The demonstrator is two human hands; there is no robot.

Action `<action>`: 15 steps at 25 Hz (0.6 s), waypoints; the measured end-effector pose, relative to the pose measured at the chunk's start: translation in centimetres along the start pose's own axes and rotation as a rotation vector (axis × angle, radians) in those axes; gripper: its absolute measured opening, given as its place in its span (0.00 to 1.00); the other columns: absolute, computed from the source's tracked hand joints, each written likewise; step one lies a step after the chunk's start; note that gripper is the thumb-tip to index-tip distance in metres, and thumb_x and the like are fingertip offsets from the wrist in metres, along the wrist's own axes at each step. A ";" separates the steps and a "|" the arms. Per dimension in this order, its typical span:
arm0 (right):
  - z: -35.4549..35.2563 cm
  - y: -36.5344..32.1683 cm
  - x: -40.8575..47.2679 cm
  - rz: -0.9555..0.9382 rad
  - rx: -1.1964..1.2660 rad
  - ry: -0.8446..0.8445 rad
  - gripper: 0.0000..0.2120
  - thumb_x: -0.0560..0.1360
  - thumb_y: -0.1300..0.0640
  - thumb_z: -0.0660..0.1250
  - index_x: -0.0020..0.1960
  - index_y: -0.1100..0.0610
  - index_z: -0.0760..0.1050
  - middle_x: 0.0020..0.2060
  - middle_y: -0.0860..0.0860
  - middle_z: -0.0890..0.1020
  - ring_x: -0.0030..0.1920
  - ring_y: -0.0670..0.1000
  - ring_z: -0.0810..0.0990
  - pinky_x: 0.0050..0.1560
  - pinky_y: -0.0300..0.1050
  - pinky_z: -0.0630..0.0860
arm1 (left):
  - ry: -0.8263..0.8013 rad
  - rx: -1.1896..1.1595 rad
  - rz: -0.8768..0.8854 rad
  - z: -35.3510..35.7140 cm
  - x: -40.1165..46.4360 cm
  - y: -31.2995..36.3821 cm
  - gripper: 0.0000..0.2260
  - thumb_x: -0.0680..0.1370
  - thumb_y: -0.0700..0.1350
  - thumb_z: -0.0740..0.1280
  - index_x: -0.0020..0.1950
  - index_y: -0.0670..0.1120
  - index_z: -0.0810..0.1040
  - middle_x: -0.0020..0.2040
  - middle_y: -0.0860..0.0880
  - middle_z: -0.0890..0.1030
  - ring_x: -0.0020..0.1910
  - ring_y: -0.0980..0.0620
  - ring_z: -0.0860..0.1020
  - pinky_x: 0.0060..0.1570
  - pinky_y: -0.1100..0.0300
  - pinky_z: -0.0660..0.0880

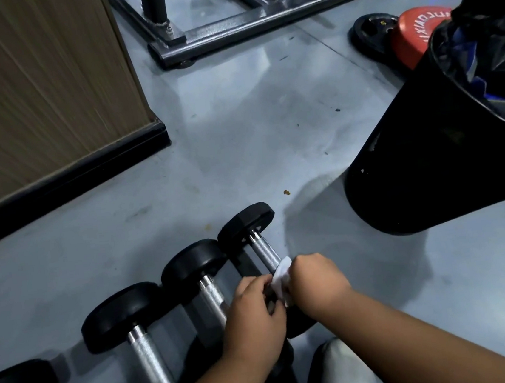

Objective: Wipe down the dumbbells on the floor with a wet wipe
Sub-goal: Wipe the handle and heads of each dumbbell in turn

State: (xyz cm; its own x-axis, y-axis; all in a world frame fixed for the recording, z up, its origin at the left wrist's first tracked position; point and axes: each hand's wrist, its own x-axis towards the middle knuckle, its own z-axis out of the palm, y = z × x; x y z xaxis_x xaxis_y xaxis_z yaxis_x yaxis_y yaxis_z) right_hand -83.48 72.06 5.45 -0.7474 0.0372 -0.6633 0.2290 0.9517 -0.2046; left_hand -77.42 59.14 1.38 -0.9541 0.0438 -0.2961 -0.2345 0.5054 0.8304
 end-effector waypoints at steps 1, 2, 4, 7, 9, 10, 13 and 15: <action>-0.2 -0.1 -0.1 -0.005 0.009 -0.006 0.09 0.62 0.57 0.70 0.42 0.55 0.81 0.36 0.54 0.80 0.41 0.58 0.81 0.35 0.38 0.68 | -0.004 0.018 0.068 0.1 -0.7 0.0 0.12 0.73 0.45 0.72 0.55 0.54 0.80 0.53 0.61 0.74 0.48 0.62 0.78 0.52 0.63 0.77; -0.2 -0.1 0.0 0.005 0.008 -0.001 0.07 0.64 0.57 0.68 0.42 0.56 0.80 0.35 0.54 0.80 0.42 0.58 0.81 0.36 0.39 0.69 | -0.028 0.052 0.141 0.2 -1.4 0.0 0.11 0.72 0.49 0.72 0.54 0.53 0.80 0.53 0.61 0.73 0.49 0.62 0.77 0.52 0.65 0.76; -0.3 -0.1 0.1 0.023 -0.010 0.039 0.06 0.68 0.58 0.66 0.34 0.57 0.72 0.32 0.54 0.76 0.41 0.58 0.79 0.35 0.40 0.67 | -0.110 0.131 0.239 0.6 -2.1 0.0 0.14 0.71 0.58 0.69 0.52 0.52 0.80 0.52 0.60 0.75 0.50 0.62 0.77 0.52 0.67 0.74; 0.3 0.2 1.3 0.050 0.003 0.100 0.16 0.72 0.58 0.69 0.31 0.59 0.66 0.33 0.59 0.76 0.40 0.62 0.80 0.28 0.41 0.63 | -0.261 0.263 0.264 0.8 -1.6 -0.3 0.24 0.75 0.58 0.67 0.71 0.55 0.74 0.62 0.57 0.76 0.63 0.55 0.75 0.63 0.61 0.72; 0.6 0.2 2.3 0.035 -0.011 0.123 0.18 0.73 0.57 0.71 0.31 0.58 0.65 0.30 0.55 0.73 0.36 0.58 0.77 0.26 0.41 0.61 | -0.335 0.391 0.270 0.6 -1.4 -0.3 0.26 0.80 0.55 0.64 0.78 0.54 0.65 0.69 0.53 0.74 0.67 0.50 0.73 0.66 0.58 0.71; 0.6 0.0 2.7 0.019 -0.015 0.136 0.19 0.74 0.55 0.71 0.31 0.57 0.64 0.29 0.53 0.71 0.34 0.56 0.74 0.26 0.42 0.61 | -0.359 0.434 0.281 0.7 -1.4 -0.3 0.27 0.81 0.55 0.61 0.80 0.53 0.62 0.70 0.51 0.74 0.67 0.47 0.74 0.66 0.56 0.72; -0.1 -1.3 3.9 -0.045 0.004 0.180 0.21 0.74 0.55 0.71 0.30 0.58 0.63 0.28 0.53 0.68 0.33 0.57 0.70 0.27 0.43 0.61 | -0.401 0.505 0.292 0.7 -1.7 0.0 0.29 0.82 0.58 0.54 0.82 0.50 0.57 0.73 0.48 0.72 0.67 0.44 0.75 0.64 0.53 0.74; -0.2 -1.9 4.4 -0.067 0.050 0.221 0.20 0.76 0.53 0.71 0.31 0.58 0.65 0.28 0.53 0.70 0.33 0.57 0.72 0.28 0.44 0.64 | -0.405 0.527 0.284 0.6 -1.6 0.0 0.28 0.83 0.56 0.56 0.82 0.50 0.56 0.74 0.48 0.71 0.67 0.43 0.74 0.64 0.52 0.74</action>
State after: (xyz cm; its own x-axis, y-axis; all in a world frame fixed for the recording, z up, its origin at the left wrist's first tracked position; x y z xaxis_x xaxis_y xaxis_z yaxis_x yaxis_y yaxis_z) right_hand -87.33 70.47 3.12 -0.8789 0.0454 -0.4748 0.2010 0.9380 -0.2823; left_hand -75.81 59.62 1.59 -0.7972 0.4994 -0.3394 0.2303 0.7711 0.5936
